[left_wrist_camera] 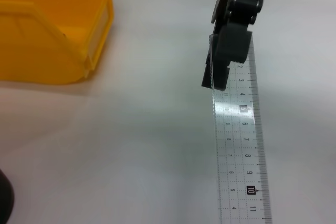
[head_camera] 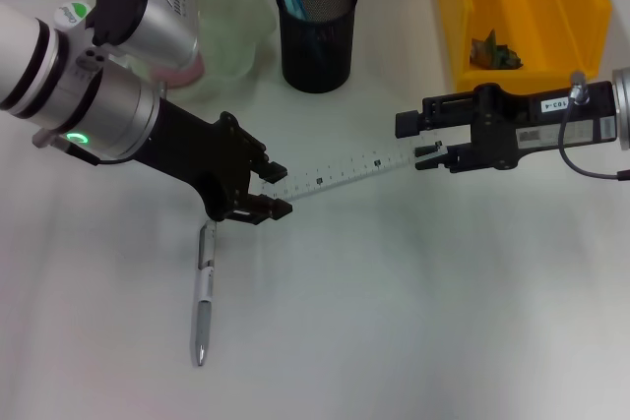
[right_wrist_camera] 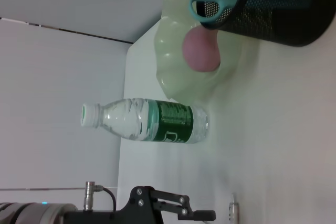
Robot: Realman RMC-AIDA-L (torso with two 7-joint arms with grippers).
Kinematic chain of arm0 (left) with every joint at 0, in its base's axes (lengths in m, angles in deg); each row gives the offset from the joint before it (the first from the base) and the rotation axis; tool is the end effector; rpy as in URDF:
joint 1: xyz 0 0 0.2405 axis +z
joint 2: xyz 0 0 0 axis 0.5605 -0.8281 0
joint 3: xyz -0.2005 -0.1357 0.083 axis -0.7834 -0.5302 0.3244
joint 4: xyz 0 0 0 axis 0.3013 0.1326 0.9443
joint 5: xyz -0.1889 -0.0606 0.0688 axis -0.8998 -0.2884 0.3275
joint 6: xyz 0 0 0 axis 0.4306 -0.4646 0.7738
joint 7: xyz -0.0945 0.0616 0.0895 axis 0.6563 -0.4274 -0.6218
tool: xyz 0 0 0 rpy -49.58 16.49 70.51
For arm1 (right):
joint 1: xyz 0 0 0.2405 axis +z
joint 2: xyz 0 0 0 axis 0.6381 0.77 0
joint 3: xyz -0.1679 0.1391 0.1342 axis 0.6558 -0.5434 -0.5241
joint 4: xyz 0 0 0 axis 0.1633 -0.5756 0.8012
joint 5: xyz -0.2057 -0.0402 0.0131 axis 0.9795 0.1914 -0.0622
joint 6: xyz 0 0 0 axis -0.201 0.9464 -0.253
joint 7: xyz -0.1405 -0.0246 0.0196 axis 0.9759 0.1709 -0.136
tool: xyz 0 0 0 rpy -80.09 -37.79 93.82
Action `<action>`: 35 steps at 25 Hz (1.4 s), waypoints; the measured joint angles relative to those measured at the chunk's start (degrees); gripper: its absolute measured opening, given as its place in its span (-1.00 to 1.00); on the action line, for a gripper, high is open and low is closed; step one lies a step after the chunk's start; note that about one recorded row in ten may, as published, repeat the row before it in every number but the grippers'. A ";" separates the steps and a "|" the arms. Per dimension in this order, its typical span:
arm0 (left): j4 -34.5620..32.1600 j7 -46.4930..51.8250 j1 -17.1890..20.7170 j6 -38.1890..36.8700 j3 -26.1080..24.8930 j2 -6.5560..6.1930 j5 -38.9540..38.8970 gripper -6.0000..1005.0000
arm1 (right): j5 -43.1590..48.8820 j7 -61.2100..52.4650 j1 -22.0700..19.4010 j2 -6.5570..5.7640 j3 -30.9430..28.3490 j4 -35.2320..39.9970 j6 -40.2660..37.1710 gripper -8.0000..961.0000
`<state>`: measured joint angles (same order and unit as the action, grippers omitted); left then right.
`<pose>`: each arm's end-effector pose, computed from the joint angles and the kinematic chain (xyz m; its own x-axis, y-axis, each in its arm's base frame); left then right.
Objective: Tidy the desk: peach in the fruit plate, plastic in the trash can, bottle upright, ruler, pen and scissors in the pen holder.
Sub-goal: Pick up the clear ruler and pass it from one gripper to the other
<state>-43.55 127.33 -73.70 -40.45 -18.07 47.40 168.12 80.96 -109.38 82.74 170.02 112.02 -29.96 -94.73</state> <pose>-0.1790 0.3622 -0.0182 0.9917 0.0844 -0.0974 0.0776 -0.9944 -0.0717 0.2305 0.3657 0.0047 0.0198 -0.9851 -0.1706 -0.9389 -0.0769 0.3355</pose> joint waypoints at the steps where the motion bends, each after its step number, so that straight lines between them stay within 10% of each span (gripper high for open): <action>1: 0.00 -0.07 0.03 -0.07 -0.02 0.00 -0.03 -0.16 | -0.01 -0.05 0.00 0.00 0.00 0.00 0.13 0.52; 10: 0.00 -0.25 0.31 -0.19 0.11 0.15 -1.18 -0.16 | -0.29 1.32 0.02 0.37 -0.12 0.08 -0.31 0.17; 20: 1.57 -0.50 0.11 -0.28 0.02 0.09 -1.63 -0.16 | -1.00 4.32 -0.43 0.60 -0.64 0.22 -0.94 -0.70; 35: 1.59 -0.54 0.06 -0.28 0.00 0.07 -2.33 -0.15 | -1.12 5.77 -0.67 0.60 -0.37 0.54 -0.91 -0.96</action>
<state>-41.96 126.80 -73.64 -40.73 -18.07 47.47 165.79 79.84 -103.61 82.07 170.62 111.65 -29.43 -95.64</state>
